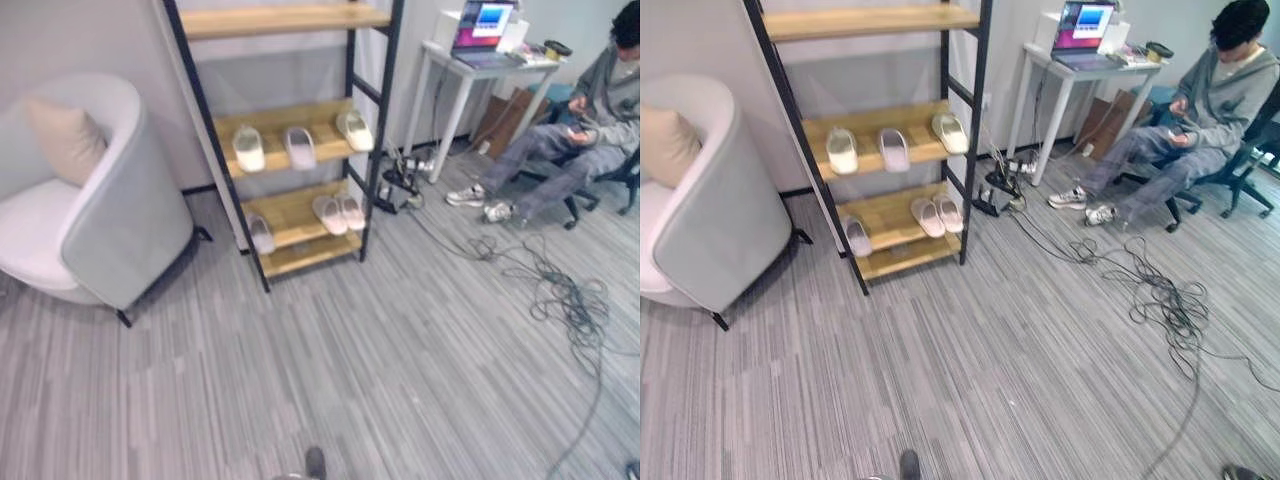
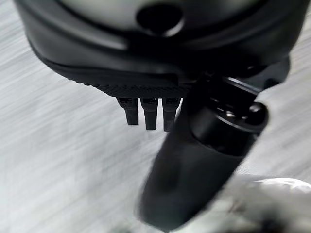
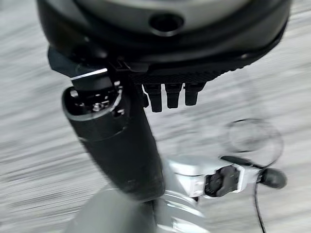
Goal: Arrange the slippers neatly on the shoe rack.
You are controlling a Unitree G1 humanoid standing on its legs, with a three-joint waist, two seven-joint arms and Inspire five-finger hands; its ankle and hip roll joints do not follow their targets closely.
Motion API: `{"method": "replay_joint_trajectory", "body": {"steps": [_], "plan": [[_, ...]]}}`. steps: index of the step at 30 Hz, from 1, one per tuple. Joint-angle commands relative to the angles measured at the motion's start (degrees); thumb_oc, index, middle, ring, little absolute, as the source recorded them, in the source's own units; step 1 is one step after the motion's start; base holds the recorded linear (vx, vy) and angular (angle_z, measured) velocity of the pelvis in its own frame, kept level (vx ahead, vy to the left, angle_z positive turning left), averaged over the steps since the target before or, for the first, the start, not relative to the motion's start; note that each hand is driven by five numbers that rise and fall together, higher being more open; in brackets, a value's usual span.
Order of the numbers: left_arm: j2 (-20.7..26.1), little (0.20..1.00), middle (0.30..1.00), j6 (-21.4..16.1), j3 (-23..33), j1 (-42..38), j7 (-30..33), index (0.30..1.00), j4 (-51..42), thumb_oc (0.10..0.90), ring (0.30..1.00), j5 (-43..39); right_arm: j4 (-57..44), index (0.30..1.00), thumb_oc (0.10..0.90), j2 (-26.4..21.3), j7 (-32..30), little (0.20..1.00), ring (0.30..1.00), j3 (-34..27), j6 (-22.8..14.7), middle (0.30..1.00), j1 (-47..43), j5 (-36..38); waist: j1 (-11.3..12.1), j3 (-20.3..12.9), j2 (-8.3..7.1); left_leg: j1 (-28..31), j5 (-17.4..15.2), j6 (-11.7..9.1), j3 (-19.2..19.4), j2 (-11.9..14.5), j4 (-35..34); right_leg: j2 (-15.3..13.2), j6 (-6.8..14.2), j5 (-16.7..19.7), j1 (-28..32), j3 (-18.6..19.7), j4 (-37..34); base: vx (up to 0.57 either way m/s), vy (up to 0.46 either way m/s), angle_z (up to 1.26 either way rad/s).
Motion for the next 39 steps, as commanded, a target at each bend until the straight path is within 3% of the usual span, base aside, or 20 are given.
{"method": "replay_joint_trajectory", "body": {"steps": [1, 2, 4, 6, 8, 13, 14, 16, 17, 18, 19, 21, 22, 25, 27, 29, 34, 35, 36, 39], "plan": [[-0.5, 0.900, 0.900, -2.4, 1.7, -4.3, -0.5, 0.900, -5.2, 0.800, 0.900, -6.9, -2.8, 0.900, 0.800, -0.1, 1.0, 0.900, 0.900, 1.5, -1.1, 0.900, -1.2, -2.6, -2.0, 5.4, 2.86, 2.7, -6.5, -2.9, -5.4, 1.0, 4.0, 2.1, -1.5, 7.5, 1.2, -5.7, -16.5, 0.63, 0.165, 0.33], [-0.5, 0.900, 0.900, -2.8, 0.3, -5.0, -0.1, 0.900, -5.9, 0.800, 0.900, -6.5, -3.0, 0.900, 0.800, -0.1, 0.7, 0.900, 0.900, 2.1, -1.4, 0.900, -1.0, -2.8, -3.4, 6.1, 3.00, 4.9, -7.4, -3.0, -7.5, 0.2, 4.3, 4.8, -2.4, 5.8, -1.9, -5.0, -20.4, 0.47, 0.050, 0.72], [-0.9, 0.900, 0.900, -3.2, -0.7, -5.8, 0.0, 0.900, -7.1, 0.800, 0.900, -6.0, -3.2, 0.900, 0.800, -0.4, 0.8, 0.900, 0.900, 2.0, -1.3, 0.900, -0.8, -2.6, -4.7, 6.7, 2.51, 7.2, -9.4, -3.7, -9.4, -0.4, 4.4, 6.5, -1.1, 5.0, -3.0, -3.0, -28.1, 0.42, 0.006, 0.71], [-1.3, 0.900, 0.900, -3.4, -1.8, -6.6, 0.4, 0.900, -7.2, 0.800, 0.900, -5.0, -3.1, 0.900, 0.800, -0.6, 0.7, 0.900, 0.900, 1.6, -1.3, 0.900, -0.6, -2.4, -5.9, 7.0, 1.87, 9.6, -11.3, -4.5, -11.4, -1.3, 4.7, 7.1, -0.3, 6.3, -4.0, -1.7, -36.7, 0.40, -0.036, 0.87], [-2.0, 0.900, 0.900, -2.9, -1.8, -6.5, 0.1, 0.900, -4.4, 0.800, 0.900, -3.1, -2.2, 0.900, 0.800, -0.6, 0.7, 0.900, 0.900, 1.4, -1.0, 0.900, -0.4, -2.7, -6.9, 6.7, 1.61, 13.2, -12.3, -6.0, -13.0, -1.4, 4.9, 6.8, 0.5, 9.1, -6.2, -3.8, -44.9, 0.55, -0.078, 0.71], [-2.5, 0.900, 0.900, -1.8, -1.3, -5.0, -1.0, 0.900, 0.1, 0.800, 0.900, 0.6, -0.8, 0.900, 0.800, -0.6, 1.2, 0.900, 0.900, 1.1, -0.5, 0.900, 0.4, -3.6, -7.9, 5.8, 1.62, 16.2, -12.8, -7.4, -14.9, -0.7, 5.9, 6.9, 0.8, 10.6, -6.6, -4.4, -46.9, 0.44, -0.122, 0.40], [-2.9, 0.900, 0.900, -0.7, 0.4, -1.9, -1.1, 0.900, 3.2, 0.800, 0.900, 2.4, 0.5, 0.900, 0.800, -0.9, 1.6, 0.900, 0.900, 0.3, -0.2, 0.900, 1.8, -3.5, -7.6, 3.7, 1.80, 16.3, -10.3, -9.5, -15.5, 0.3, 11.1, 8.5, -1.4, 10.4, -3.9, -3.2, -46.4, 0.51, -0.168, 0.40], [-2.9, 0.900, 0.900, -0.7, 0.4, -1.9, -1.1, 0.900, 3.2, 0.800, 0.900, 2.4, 0.5, 0.900, 0.800, -0.9, 1.6, 0.900, 0.900, 0.3, -0.2, 0.900, 1.8, -3.5, -7.6, 3.6, 1.87, 16.2, -10.4, -9.5, -15.6, 0.4, 11.2, 8.6, -1.4, 10.4, -3.9, -3.2, -46.4, 0.38, -0.172, 0.09], [-2.5, 0.900, 0.900, -0.2, 1.6, -1.3, -1.3, 0.900, 3.7, 0.800, 0.900, 1.9, 0.5, 0.900, 0.800, -0.8, 1.4, 0.900, 0.900, -0.5, -0.3, 0.900, 2.1, -1.8, -7.5, 3.4, 1.67, 10.4, -2.9, -13.7, -13.0, 2.8, 26.0, 9.8, -4.0, 8.2, -0.3, -3.3, -46.6, 0.25, -0.175, 0.06], [-2.5, 0.900, 0.900, -0.2, 1.6, -1.3, -1.3, 0.900, 3.7, 0.800, 0.900, 1.9, 0.5, 0.900, 0.800, -0.8, 1.4, 0.900, 0.900, -0.5, -0.3, 0.900, 2.1, -1.8, -7.5, 3.4, 1.65, 10.4, -2.9, -13.7, -13.0, 2.8, 26.0, 9.8, -4.0, 8.2, -0.4, -3.3, -46.6, 0.43, -0.363, 0.23], [-2.0, 0.900, 0.900, -0.1, 1.6, -1.7, -0.7, 0.900, 2.2, 0.800, 0.900, 1.9, 0.2, 0.900, 0.800, -1.0, 0.7, 0.900, 0.900, -0.9, -0.3, 0.900, 1.7, -0.2, -6.8, 4.5, 0.09, 3.7, 0.7, -13.5, -7.1, 7.7, 40.4, 9.8, -7.2, 5.7, 2.6, -4.1, -46.8, 0.25, -0.271, 0.34], [-1.4, 0.900, 0.900, -0.1, 0.8, -2.4, 0.1, 0.900, 1.5, 0.800, 0.900, 2.0, 0.4, 0.900, 0.800, -1.3, 0.3, 0.900, 0.900, -0.5, 0.1, 0.900, 1.1, 0.2, -5.4, 5.7, -1.50, -1.7, -0.4, -12.4, -3.1, 10.3, 46.3, 9.4, -8.3, 3.7, 5.2, -5.0, -46.8, 0.25, -0.246, 0.08], [-1.4, 0.900, 0.900, -0.1, 0.8, -2.5, 0.1, 0.900, 1.5, 0.800, 0.900, 2.0, 0.4, 0.900, 0.800, -1.3, 0.3, 0.900, 0.900, -0.5, 0.1, 0.900, 1.1, 0.2, -5.5, 5.7, -1.28, -1.9, -0.6, -12.5, -3.3, 10.5, 46.7, 9.6, -8.3, 3.6, 5.2, -5.1, -46.7, 0.24, -0.107, -0.02], [-2.4, 0.900, 0.900, -1.0, -1.1, -2.8, 0.6, 0.900, 0.3, 0.800, 0.900, 2.1, -1.1, 0.900, 0.800, -1.9, -0.3, 0.900, 0.900, -0.9, -1.1, 0.900, 0.7, 2.4, -3.6, 6.0, -1.79, -6.5, -5.6, -10.1, 0.2, 9.9, 29.9, 9.1, -6.7, 0.7, 10.5, -5.8, -48.2, 0.46, 0.060, 0.07], [-2.6, 0.900, 0.900, -1.7, -1.8, -3.2, 1.9, 0.900, -0.9, 0.800, 0.900, 2.1, -2.0, 0.900, 0.800, -2.0, -0.7, 0.900, 0.900, -0.5, -1.3, 0.900, 0.2, 2.2, -2.0, 5.9, -1.52, -7.5, -3.6, -10.4, -1.3, 9.0, 14.7, 9.3, -5.6, -0.3, 13.1, -5.3, -49.4, 0.39, 0.140, 0.19], [-2.2, 0.900, 0.900, -1.7, -1.8, -4.1, 2.5, 0.900, -1.4, 0.800, 0.900, 1.4, -2.0, 0.900, 0.800, -1.6, -0.9, 0.900, 0.900, 0.1, -1.1, 0.900, 0.2, 1.6, -0.5, 6.0, -1.24, -7.6, 1.4, -11.4, -3.7, 8.7, 6.0, 10.2, -5.4, -0.9, 15.6, -5.1, -50.4, 0.35, 0.098, -0.06], [-1.9, 0.900, 0.900, -1.2, 0.8, -3.1, 2.4, 0.900, 1.5, 0.800, 0.900, 1.1, -1.6, 0.900, 0.800, -0.2, -0.2, 0.900, 0.900, 0.0, -1.3, 0.900, 0.6, 1.0, 0.1, 2.8, -2.53, -4.0, -0.4, -9.9, -5.7, 5.5, 4.0, 9.1, -3.3, -2.2, 17.6, -3.7, -48.5, 0.37, 0.169, -0.12], [-1.5, 0.900, 0.900, -1.0, 1.6, -3.1, 2.4, 0.900, 1.9, 0.800, 0.900, 0.6, -1.7, 0.900, 0.800, 0.1, 0.1, 0.900, 0.900, -0.4, -1.3, 0.900, 0.7, 1.1, 0.0, 2.5, -2.40, -2.6, -1.5, -8.5, -5.6, 4.8, 3.7, 8.0, -1.6, -0.7, 15.1, -3.6, -41.8, 0.29, 0.198, -0.37], [-1.5, 0.900, 0.900, -1.0, 1.6, -3.1, 2.4, 0.900, 1.9, 0.800, 0.900, 0.6, -1.7, 0.900, 0.800, 0.1, 0.1, 0.900, 0.900, -0.4, -1.3, 0.900, 0.6, 1.1, 0.0, 2.5, -2.43, -2.7, -1.5, -8.5, -5.5, 4.7, 3.7, 7.9, -1.6, -0.7, 15.0, -3.6, -41.6, 0.22, 0.221, -0.30], [-0.7, 0.900, 0.900, -0.5, 2.4, -3.3, 2.3, 0.900, 1.9, 0.800, 0.900, 0.4, -2.4, 0.900, 0.800, 0.1, 0.5, 0.900, 0.900, -1.1, -1.0, 0.900, 0.2, 1.1, -0.8, 3.5, -1.47, 0.9, -3.4, -6.1, -4.2, 4.0, 2.7, 4.7, 2.2, 6.7, 9.2, -5.1, -27.8, 0.13, 0.171, -0.14]]}}
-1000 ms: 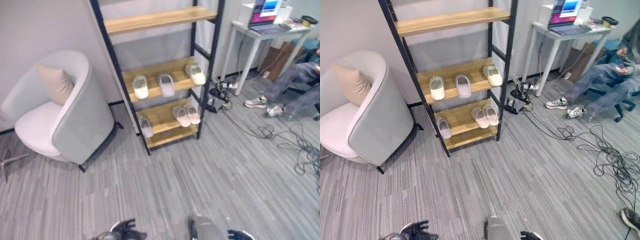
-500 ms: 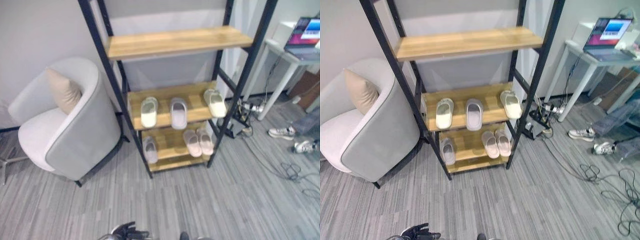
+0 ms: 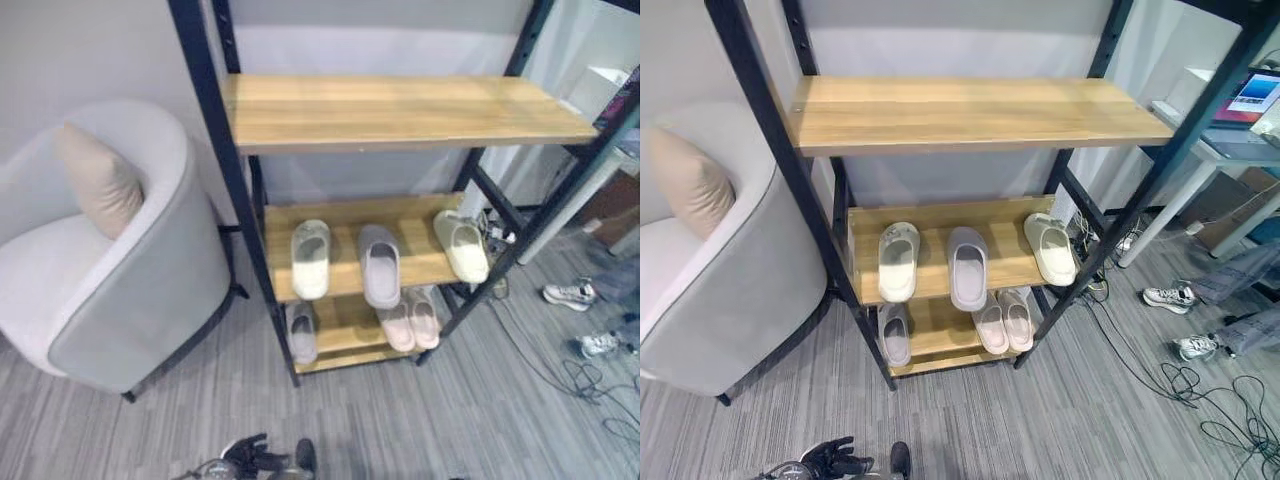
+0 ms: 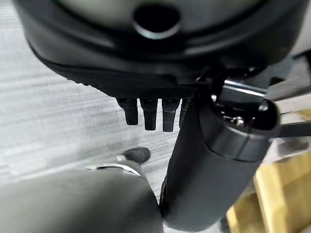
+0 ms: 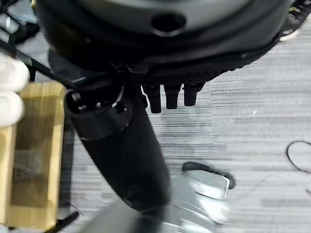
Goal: Arrange the slippers neatly on the shoe rack.
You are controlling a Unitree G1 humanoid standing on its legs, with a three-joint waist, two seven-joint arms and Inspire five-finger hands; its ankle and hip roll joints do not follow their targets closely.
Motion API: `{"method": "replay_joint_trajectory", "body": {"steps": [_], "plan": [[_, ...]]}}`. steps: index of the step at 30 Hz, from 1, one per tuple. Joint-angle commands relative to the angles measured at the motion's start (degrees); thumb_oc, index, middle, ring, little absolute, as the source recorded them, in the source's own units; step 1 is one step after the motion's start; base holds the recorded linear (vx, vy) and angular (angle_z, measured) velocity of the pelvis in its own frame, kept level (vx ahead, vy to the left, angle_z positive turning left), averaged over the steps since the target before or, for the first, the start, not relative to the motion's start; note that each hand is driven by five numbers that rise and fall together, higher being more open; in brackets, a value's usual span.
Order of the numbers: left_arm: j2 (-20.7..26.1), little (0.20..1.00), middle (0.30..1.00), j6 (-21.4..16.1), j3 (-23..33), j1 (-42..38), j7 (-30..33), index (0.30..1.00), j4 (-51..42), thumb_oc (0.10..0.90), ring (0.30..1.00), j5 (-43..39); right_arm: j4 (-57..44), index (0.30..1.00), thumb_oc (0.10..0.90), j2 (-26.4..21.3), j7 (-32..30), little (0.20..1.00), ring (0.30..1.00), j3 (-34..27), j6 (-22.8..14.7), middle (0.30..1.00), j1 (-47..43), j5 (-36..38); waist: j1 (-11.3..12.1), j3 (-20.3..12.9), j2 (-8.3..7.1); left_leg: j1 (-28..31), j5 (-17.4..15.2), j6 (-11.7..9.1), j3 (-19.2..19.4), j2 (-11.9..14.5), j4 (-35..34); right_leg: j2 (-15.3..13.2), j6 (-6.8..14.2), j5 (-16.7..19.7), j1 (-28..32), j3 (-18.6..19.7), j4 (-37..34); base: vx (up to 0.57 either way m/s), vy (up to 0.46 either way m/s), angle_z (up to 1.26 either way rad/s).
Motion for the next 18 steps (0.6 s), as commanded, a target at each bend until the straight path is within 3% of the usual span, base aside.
{"method": "replay_joint_trajectory", "body": {"steps": [1, 2, 3, 4, 5, 6, 9, 10, 12, 18], "plan": [[1.3, 0.900, 0.900, 1.7, -0.7, 4.6, 0.3, 0.900, 1.6, 0.800, 0.900, 1.3, -2.5, 0.900, 0.800, -1.5, 0.5, 0.900, 0.900, -0.4, -0.8, 0.900, -1.3, 0.5, 1.1, 0.9, 2.10, 2.1, -8.7, -1.3, -1.9, -0.2, 5.1, -1.6, 2.9, 14.2, -2.7, -1.8, 1.6, 0.17, 0.162, 0.06], [1.5, 0.900, 0.900, 1.9, -0.8, 4.5, 0.4, 0.900, 1.4, 0.800, 0.900, 1.5, -3.0, 0.900, 0.800, -1.4, 0.4, 0.900, 0.900, -0.5, -0.8, 0.900, -1.2, 0.3, 0.7, 1.1, 2.43, 3.3, -9.1, -0.9, -2.1, -0.4, 4.6, -2.6, 2.7, 14.8, -4.0, -3.1, 3.7, 0.24, 0.124, 0.11], [2.0, 0.900, 0.900, 1.7, -0.5, 4.1, 0.6, 0.900, 1.0, 0.800, 0.900, 0.7, -3.6, 0.900, 0.800, -1.3, 0.1, 0.900, 0.900, -0.8, -1.0, 0.900, -0.8, 0.6, 0.1, 1.3, 2.93, 4.7, -9.9, -1.1, -2.9, -0.4, 4.6, -2.7, 1.2, 12.9, -5.9, -3.6, 1.7, 0.19, 0.065, 0.16], [2.0, 0.900, 0.900, 1.7, -0.5, 4.1, 0.6, 0.900, 1.0, 0.800, 0.900, 0.7, -3.6, 0.900, 0.800, -1.3, 0.1, 0.900, 0.900, -0.8, -1.0, 0.900, -0.8, 0.6, 0.0, 1.4, 2.87, 4.8, -9.9, -1.1, -3.0, -0.5, 4.7, -2.7, 1.2, 12.7, -5.8, -3.7, 1.8, 0.19, -0.025, 0.13], [2.0, 0.900, 0.900, 1.5, -0.5, 3.9, 0.4, 0.900, 0.7, 0.800, 0.900, 0.3, -3.3, 0.900, 0.800, -1.5, 0.0, 0.900, 0.900, -1.0, -0.9, 0.900, -0.9, 0.6, -0.2, 1.8, 3.18, 4.8, -10.6, -1.5, -3.2, -0.1, 5.5, -4.1, 0.9, 11.2, -6.1, -4.5, -3.4, 0.07, -0.049, 0.18], [2.0, 0.900, 0.900, 1.5, -0.5, 3.9, 0.4, 0.900, 0.7, 0.800, 0.900, 0.3, -3.3, 0.900, 0.800, -1.5, 0.0, 0.900, 0.900, -1.0, -0.9, 0.900, -0.9, 0.6, -0.2, 1.9, 3.20, 4.9, -10.7, -1.5, -3.2, -0.1, 5.6, -4.1, 0.8, 11.2, -5.9, -4.6, -3.5, 0.11, -0.126, 0.16], [1.5, 0.900, 0.900, 1.0, -0.9, 3.9, 0.6, 0.900, 1.3, 0.800, 0.900, 0.8, -2.8, 0.900, 0.800, -1.4, 0.1, 0.900, 0.900, -2.7, -0.7, 0.900, -1.1, 2.8, -1.4, 2.0, 3.51, 5.4, -12.0, -2.6, -4.7, 0.4, 6.7, -5.7, 1.8, 13.2, -7.2, 1.5, -12.6, 0.09, -0.159, 0.18], [1.4, 0.900, 0.900, 0.8, -0.9, 4.1, 0.8, 0.900, 1.8, 0.800, 0.900, 0.9, -3.5, 0.900, 0.800, -0.9, 0.4, 0.900, 0.900, -4.5, -1.2, 0.900, -0.6, 6.9, -2.2, 1.7, 3.22, 5.5, -12.3, -2.8, -5.1, 0.1, 6.9, -5.0, 2.3, 13.8, -6.5, 5.1, -14.9, 0.08, -0.146, 0.09], [1.1, 0.900, 0.900, 0.7, -0.9, 4.8, 0.7, 0.900, 2.2, 0.800, 0.900, 0.8, -2.8, 0.900, 0.800, -0.5, 0.4, 0.900, 0.900, -6.0, -1.4, 0.900, 0.3, 9.1, -2.1, 1.2, 2.94, 5.9, -12.4, -3.0, -4.7, 0.2, 7.5, -4.0, 2.7, 14.1, -5.3, 7.6, -15.9, 0.07, -0.190, 0.17], [0.2, 0.900, 0.900, 0.3, -0.9, 6.4, 0.6, 0.900, 1.9, 0.800, 0.900, 1.1, -8.4, 0.900, 0.800, -1.0, -0.1, 0.900, 0.900, -3.9, -2.8, 0.900, 2.2, 7.4, -1.1, -0.2, 2.29, 5.5, -10.7, -5.3, -6.4, 2.2, 6.9, -1.2, 1.2, 10.9, -0.2, 6.5, -23.0, 0.00, -0.208, 0.02]]}}
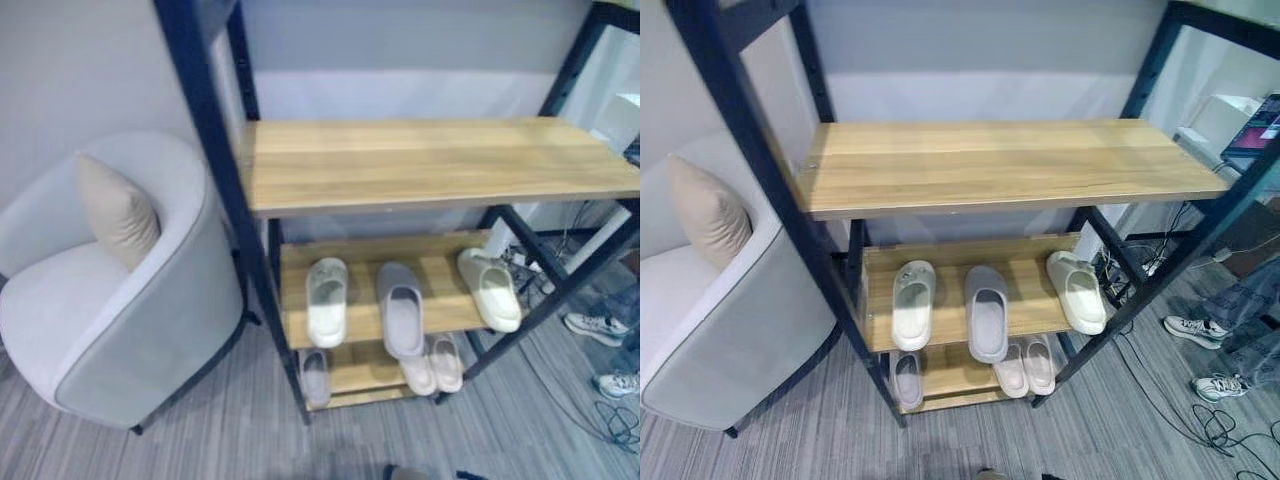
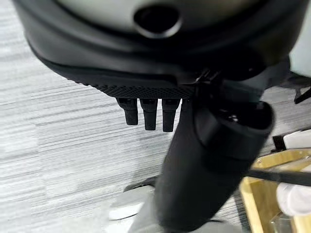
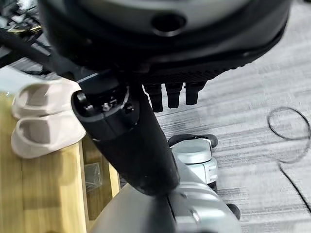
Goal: Arrange the slippers neatly on the shoe rack.
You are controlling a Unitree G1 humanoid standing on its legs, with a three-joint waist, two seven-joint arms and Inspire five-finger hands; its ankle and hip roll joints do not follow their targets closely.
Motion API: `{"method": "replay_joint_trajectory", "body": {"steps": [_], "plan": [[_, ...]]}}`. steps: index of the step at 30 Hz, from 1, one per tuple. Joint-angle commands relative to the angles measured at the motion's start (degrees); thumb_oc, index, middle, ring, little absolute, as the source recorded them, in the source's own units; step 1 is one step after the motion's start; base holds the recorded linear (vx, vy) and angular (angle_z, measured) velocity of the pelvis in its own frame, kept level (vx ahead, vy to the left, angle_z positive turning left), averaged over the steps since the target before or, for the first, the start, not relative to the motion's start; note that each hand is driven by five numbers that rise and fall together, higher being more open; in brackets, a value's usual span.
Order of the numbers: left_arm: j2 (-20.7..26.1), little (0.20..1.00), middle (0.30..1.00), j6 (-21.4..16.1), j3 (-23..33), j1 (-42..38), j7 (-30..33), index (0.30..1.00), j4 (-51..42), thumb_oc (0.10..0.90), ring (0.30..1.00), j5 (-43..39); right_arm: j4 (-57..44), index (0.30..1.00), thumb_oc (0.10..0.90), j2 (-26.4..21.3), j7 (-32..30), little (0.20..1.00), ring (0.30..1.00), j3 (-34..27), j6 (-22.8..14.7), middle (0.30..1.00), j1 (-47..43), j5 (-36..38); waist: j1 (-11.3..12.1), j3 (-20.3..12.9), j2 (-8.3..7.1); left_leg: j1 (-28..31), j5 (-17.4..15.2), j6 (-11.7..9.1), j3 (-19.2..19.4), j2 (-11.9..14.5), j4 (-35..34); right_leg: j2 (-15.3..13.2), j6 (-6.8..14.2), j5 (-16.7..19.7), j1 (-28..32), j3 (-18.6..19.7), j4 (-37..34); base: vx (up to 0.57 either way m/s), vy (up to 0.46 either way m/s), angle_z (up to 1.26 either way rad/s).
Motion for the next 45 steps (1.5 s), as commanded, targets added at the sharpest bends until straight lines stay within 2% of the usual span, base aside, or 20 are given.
{"method": "replay_joint_trajectory", "body": {"steps": [1, 5, 6, 9, 15, 24, 28, 37, 39, 42, 45], "plan": [[-1.6, 0.900, 0.900, -1.0, 1.0, -2.5, -0.4, 0.900, 0.4, 0.800, 0.900, 0.8, -7.4, 0.900, 0.800, -2.4, 0.6, 0.900, 0.900, 2.4, -2.6, 0.900, -0.2, 0.5, 0.2, 0.3, 0.82, -4.0, -2.4, -2.1, -2.7, 3.2, 5.6, 2.7, -0.1, 0.6, 3.9, -0.2, -3.7, -0.06, -0.264, 0.12], [-2.2, 0.900, 0.900, -1.0, 0.4, -2.3, -0.1, 0.900, 0.1, 0.800, 0.900, 1.1, -14.3, 0.900, 0.800, -3.3, 0.6, 0.900, 0.900, 4.5, -3.9, 0.900, 0.1, 0.0, 0.3, 0.7, 0.65, -4.7, -0.4, -3.4, -3.7, 4.7, 4.1, 3.8, -0.9, 0.4, 4.6, -1.6, -5.8, -0.07, -0.187, 0.09], [-2.6, 0.900, 0.900, -0.8, -0.2, -2.5, 0.3, 0.900, -0.2, 0.800, 0.900, 1.8, -20.0, 0.900, 0.800, -4.5, 0.7, 0.900, 0.900, 5.7, -4.9, 0.900, 0.1, -0.3, 0.4, 1.1, 0.57, -5.2, 1.2, -4.3, -3.9, 5.6, 2.7, 4.4, -1.4, 0.4, 5.1, -2.4, -7.4, -0.09, -0.149, 0.16], [-3.5, 0.900, 0.900, -0.4, -1.0, -1.7, 0.2, 0.900, 0.9, 0.800, 0.900, 4.3, -28.5, 0.900, 0.800, -6.8, 3.4, 0.900, 0.900, 7.3, -6.7, 0.900, 0.7, 0.8, 0.5, 1.1, 0.76, -4.7, 2.9, -4.8, -4.0, 6.7, -0.4, 5.0, -1.7, 0.7, 5.9, -3.5, -9.4, -0.06, -0.121, 0.13], [-4.6, 0.900, 0.900, -0.3, -1.8, -1.4, -0.9, 0.900, 2.2, 0.800, 0.900, 6.9, -42.9, 0.900, 0.800, -10.5, 7.2, 0.900, 0.900, 11.1, -8.0, 0.900, 0.9, -0.2, 0.4, 0.0, 1.38, -3.4, 5.3, -5.6, -2.6, 7.7, -5.4, 5.9, -1.6, 2.1, 7.0, -4.7, -13.9, -0.03, -0.024, 0.00], [-5.0, 0.900, 0.900, -1.1, -2.8, -2.5, -0.5, 0.900, 0.5, 0.800, 0.900, 6.6, -53.6, 0.900, 0.800, -11.4, 9.8, 0.900, 0.900, 14.1, -7.1, 0.900, 1.1, -0.1, 0.1, -1.3, 2.22, -2.7, 4.1, -5.4, -2.5, 6.9, -5.8, 5.2, -1.0, 2.5, 8.2, -5.3, -15.4, 0.00, 0.056, 0.00], [-5.2, 0.900, 0.900, -1.1, -4.3, -2.9, -0.4, 0.900, -0.1, 0.800, 0.900, 7.1, -59.4, 0.900, 0.800, -11.2, 13.3, 0.900, 0.900, 18.1, -5.7, 0.900, 0.6, 5.1, 0.3, -1.7, 2.42, -1.7, 3.2, -5.0, -2.6, 6.1, -5.8, 4.5, -0.7, 2.7, 8.8, -5.2, -15.4, 0.02, 0.072, 0.03], [-4.6, 0.900, 0.900, -0.7, -5.4, -3.7, -0.8, 0.900, 0.5, 0.800, 0.900, 10.0, -70.4, 0.900, 0.800, -15.0, 17.7, 0.900, 0.900, 26.5, -2.7, 0.900, -6.5, 6.3, 1.3, -1.7, 1.99, -1.4, 2.3, -5.0, -1.5, 5.3, -5.8, 3.4, -0.2, 2.4, 9.5, -6.6, -15.3, 0.01, 0.050, 0.04], [-4.7, 0.900, 0.900, -0.6, -5.3, -3.8, -0.7, 0.900, 0.4, 0.800, 0.900, 10.0, -70.6, 0.900, 0.800, -15.0, 17.7, 0.900, 0.900, 26.9, -2.6, 0.900, -6.9, 6.3, 1.3, -1.6, 1.95, -1.3, 2.2, -4.9, -1.6, 5.3, -5.8, 3.3, -0.2, 2.4, 9.5, -6.6, -15.2, 0.01, 0.029, 0.04], [-4.9, 0.900, 0.900, -0.4, -4.5, -3.6, -0.4, 0.900, 0.8, 0.800, 0.900, 10.1, -76.3, 0.900, 0.800, -16.8, 17.0, 0.900, 0.900, 25.5, -3.8, 0.900, -8.1, 5.4, 1.5, -1.5, 1.77, -1.1, 1.9, -4.6, -1.8, 5.1, -5.8, 3.2, -0.1, 2.4, 9.6, -6.3, -15.2, 0.00, 0.010, 0.01], [-5.2, 0.900, 0.900, -0.7, -2.8, -3.2, -0.1, 0.900, 0.8, 0.800, 0.900, 10.2, -83.7, 0.900, 0.800, -19.6, 12.6, 0.900, 0.900, 19.1, -8.0, 0.900, -7.0, -4.7, 1.1, -1.5, 1.76, -1.3, 2.2, -4.4, -1.8, 5.1, -5.8, 3.1, 0.0, 2.7, 9.3, -6.2, -15.2, 0.00, 0.000, 0.00]]}}
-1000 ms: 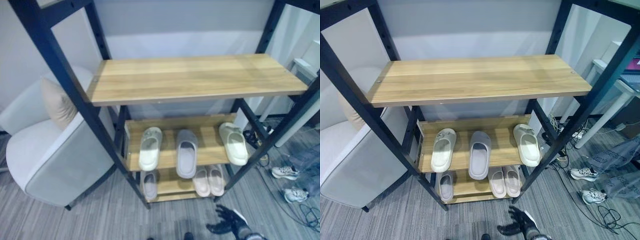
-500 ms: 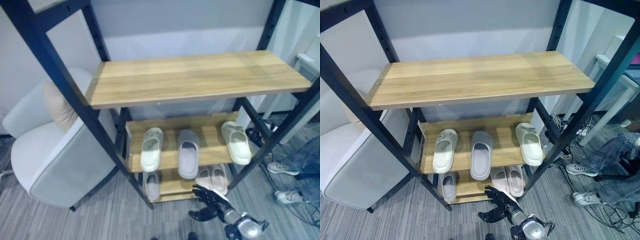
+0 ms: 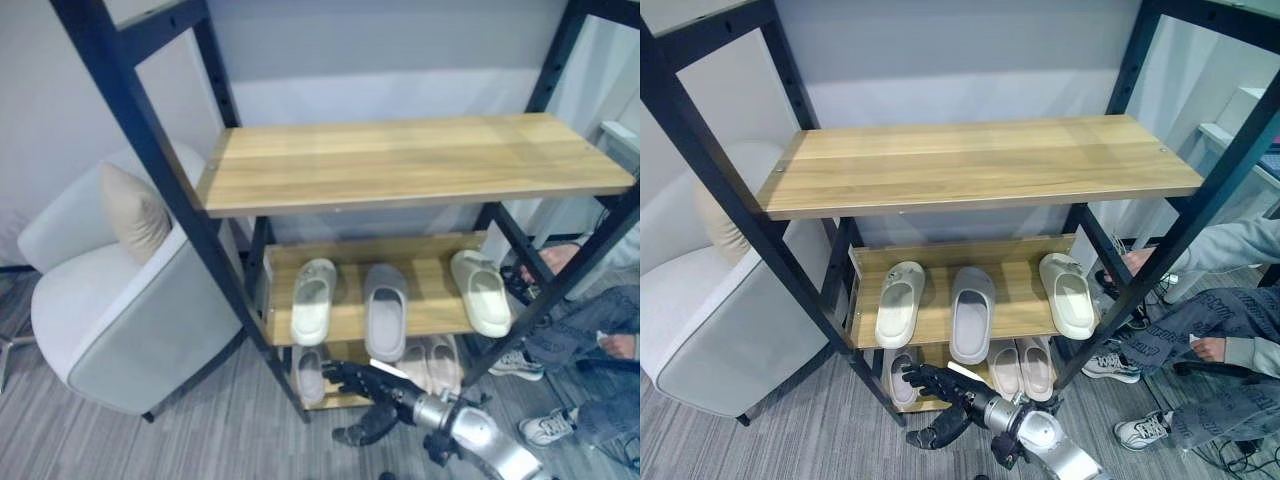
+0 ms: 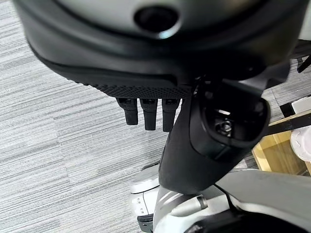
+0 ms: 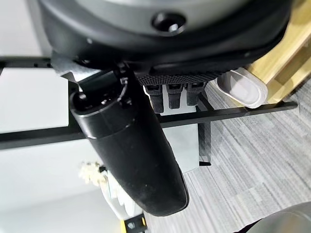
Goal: Arrange the slippers neatly on the shoe rack.
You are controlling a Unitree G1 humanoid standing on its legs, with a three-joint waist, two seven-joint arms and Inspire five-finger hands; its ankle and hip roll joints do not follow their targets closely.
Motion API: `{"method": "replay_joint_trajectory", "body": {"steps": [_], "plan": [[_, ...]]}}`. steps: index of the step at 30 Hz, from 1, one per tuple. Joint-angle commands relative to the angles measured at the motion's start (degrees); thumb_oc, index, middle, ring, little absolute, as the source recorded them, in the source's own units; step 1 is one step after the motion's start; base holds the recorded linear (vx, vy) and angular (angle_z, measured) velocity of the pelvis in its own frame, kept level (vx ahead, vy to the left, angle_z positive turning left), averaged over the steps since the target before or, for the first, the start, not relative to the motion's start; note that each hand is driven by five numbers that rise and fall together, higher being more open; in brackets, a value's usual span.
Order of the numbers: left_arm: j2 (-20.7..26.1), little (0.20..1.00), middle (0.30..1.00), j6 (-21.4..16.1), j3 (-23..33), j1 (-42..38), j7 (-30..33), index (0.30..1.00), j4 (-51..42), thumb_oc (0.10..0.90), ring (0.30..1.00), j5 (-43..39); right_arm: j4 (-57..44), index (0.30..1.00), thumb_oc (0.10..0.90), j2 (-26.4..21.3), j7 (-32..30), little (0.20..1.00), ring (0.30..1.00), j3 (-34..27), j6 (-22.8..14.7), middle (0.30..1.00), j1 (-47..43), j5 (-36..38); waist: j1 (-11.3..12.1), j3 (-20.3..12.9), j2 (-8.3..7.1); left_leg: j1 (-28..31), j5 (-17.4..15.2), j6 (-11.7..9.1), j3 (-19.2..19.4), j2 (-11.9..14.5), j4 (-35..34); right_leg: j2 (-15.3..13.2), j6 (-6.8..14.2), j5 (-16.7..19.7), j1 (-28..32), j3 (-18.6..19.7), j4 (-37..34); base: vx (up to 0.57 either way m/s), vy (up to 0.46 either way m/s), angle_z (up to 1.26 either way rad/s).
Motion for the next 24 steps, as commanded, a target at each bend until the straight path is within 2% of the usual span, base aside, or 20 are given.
{"method": "replay_joint_trajectory", "body": {"steps": [1, 5, 11, 16, 19, 24], "plan": [[-3.5, 0.900, 0.900, -0.9, -0.2, -4.7, -1.0, 0.900, 3.2, 0.800, 0.900, 1.3, -13.2, 0.900, 0.800, -0.3, -6.3, 0.900, 0.900, -9.7, -10.4, 0.900, -2.6, -10.3, 0.4, 0.3, -1.11, -0.3, -2.9, 0.0, 1.5, 0.1, -0.2, -2.0, 3.9, -6.9, 3.6, -0.9, 0.6, 0.00, 0.000, 0.00], [-4.2, 0.900, 0.900, -1.0, 0.1, -4.2, -0.5, 0.900, 3.0, 0.800, 0.900, 2.1, -16.1, 0.900, 0.800, 0.3, -13.0, 0.900, 0.900, -18.0, -12.6, 0.900, 1.1, -17.1, 0.2, 0.0, -0.90, 0.4, -3.6, 0.2, 1.5, -0.1, -0.2, -1.9, 4.0, -7.3, 4.3, -0.9, 0.5, 0.02, 0.002, -0.01], [-4.5, 0.900, 0.900, -1.1, -0.1, -3.6, -0.6, 0.900, 2.4, 0.800, 0.900, 3.3, -15.1, 0.900, 0.800, 0.1, -18.5, 0.900, 0.900, -24.6, -13.2, 0.900, 1.8, -24.0, 0.4, -0.2, -0.84, 0.8, -3.8, 0.4, 1.2, -0.1, -0.2, -1.8, 3.9, -7.4, 4.4, -0.8, 0.4, 0.01, -0.004, -0.01], [-4.3, 0.900, 0.900, -1.3, -0.7, -3.3, -1.2, 0.900, 1.9, 0.800, 0.900, 4.3, -10.9, 0.900, 0.800, -0.8, -21.7, 0.900, 0.900, -27.6, -12.5, 0.900, 0.1, -28.4, 0.9, -0.4, -0.95, 0.6, -3.8, 0.5, 1.0, -0.2, -0.2, -1.6, 3.8, -7.3, 4.2, -0.8, 0.4, 0.01, -0.010, 0.00], [-4.0, 0.900, 0.900, -1.3, -1.6, -3.1, -1.3, 0.900, 1.5, 0.800, 0.900, 4.7, -5.9, 0.900, 0.800, -1.8, -24.3, 0.900, 0.900, -28.7, -10.7, 0.900, -3.3, -32.5, 1.5, -0.7, -1.02, 0.3, -3.8, 0.5, 0.5, -0.2, -0.2, -1.5, 3.8, -7.5, 4.1, -0.9, 0.4, 0.01, -0.008, 0.00], [-3.6, 0.900, 0.900, -1.3, -3.2, -3.5, -1.1, 0.900, 0.8, 0.800, 0.900, 4.5, 1.2, 0.900, 0.800, -1.1, -28.7, 0.900, 0.900, -28.4, -8.9, 0.900, -9.3, -32.9, 2.3, -0.6, -1.08, -0.3, -3.7, 0.5, 0.1, -0.2, -0.2, -1.5, 3.7, -7.5, 3.6, -1.0, 0.4, 0.02, -0.011, 0.02]]}}
